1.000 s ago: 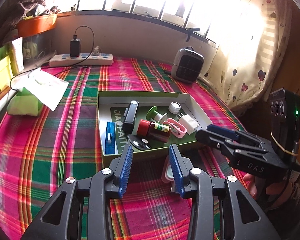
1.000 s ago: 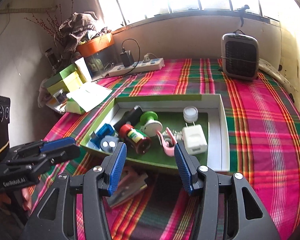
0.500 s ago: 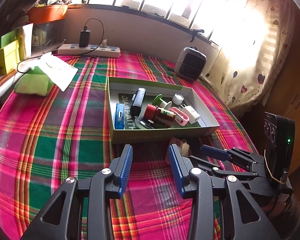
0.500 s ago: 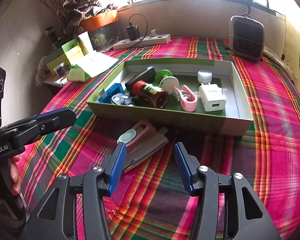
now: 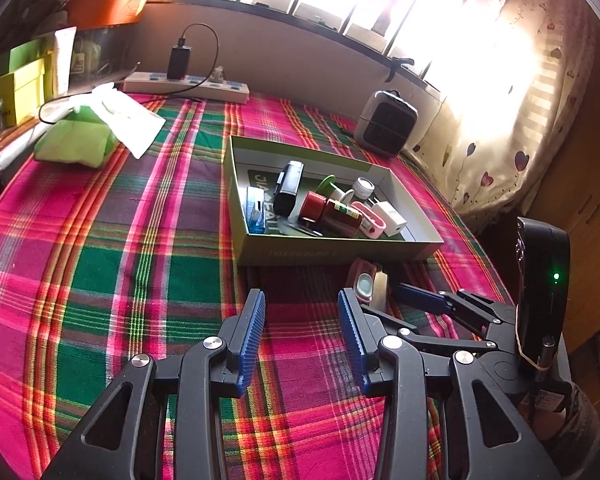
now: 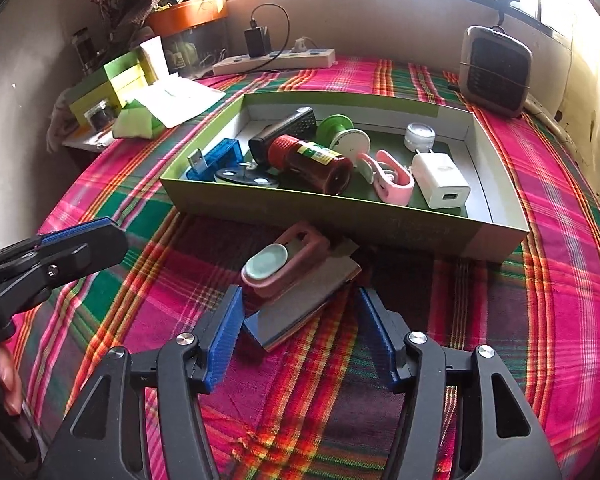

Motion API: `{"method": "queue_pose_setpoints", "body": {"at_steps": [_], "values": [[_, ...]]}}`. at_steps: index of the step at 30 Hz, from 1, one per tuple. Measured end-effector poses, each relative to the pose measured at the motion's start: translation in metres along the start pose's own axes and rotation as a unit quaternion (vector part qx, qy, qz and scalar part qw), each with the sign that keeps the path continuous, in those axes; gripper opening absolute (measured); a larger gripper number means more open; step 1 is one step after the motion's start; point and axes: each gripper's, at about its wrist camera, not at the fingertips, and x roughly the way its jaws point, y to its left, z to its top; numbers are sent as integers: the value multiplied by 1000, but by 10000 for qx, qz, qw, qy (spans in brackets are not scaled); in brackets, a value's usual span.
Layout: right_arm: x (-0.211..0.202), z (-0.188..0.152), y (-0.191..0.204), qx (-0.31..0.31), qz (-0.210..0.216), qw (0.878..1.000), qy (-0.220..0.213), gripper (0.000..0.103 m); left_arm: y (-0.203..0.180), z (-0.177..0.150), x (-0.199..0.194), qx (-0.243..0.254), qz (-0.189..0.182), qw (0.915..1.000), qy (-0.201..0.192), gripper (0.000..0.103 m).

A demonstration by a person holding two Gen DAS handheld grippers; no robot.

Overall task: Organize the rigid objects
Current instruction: 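Move both tools back toward the remaining pink and black items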

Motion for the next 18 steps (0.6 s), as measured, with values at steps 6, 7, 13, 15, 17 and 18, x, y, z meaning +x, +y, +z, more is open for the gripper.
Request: {"method": "queue_pose_setpoints", "body": {"at_steps": [6, 7, 13, 15, 17, 18], "values": [[-3, -4, -6, 56, -406, 9991, 57, 58, 2, -1, 2, -4, -98, 9999, 26, 37], [-5, -5, -9, 69, -442, 9990, 63, 58, 2, -1, 2, -3, -106, 9999, 31, 37], [-12, -11, -26, 241, -687, 9973, 88, 58, 1, -3, 7, 31, -202, 9997, 96, 37], [-13, -11, -28, 292, -704, 9971, 82, 58, 1, -4, 8, 40, -220, 9997, 122, 37], [-11, -9, -28, 268, -718, 9970, 90, 58, 0, -4, 9, 47, -234, 9996, 142, 37], [-10, -8, -26, 225, -729, 9971, 84, 58, 0, -5, 9, 47, -241, 9996, 156, 37]]}}
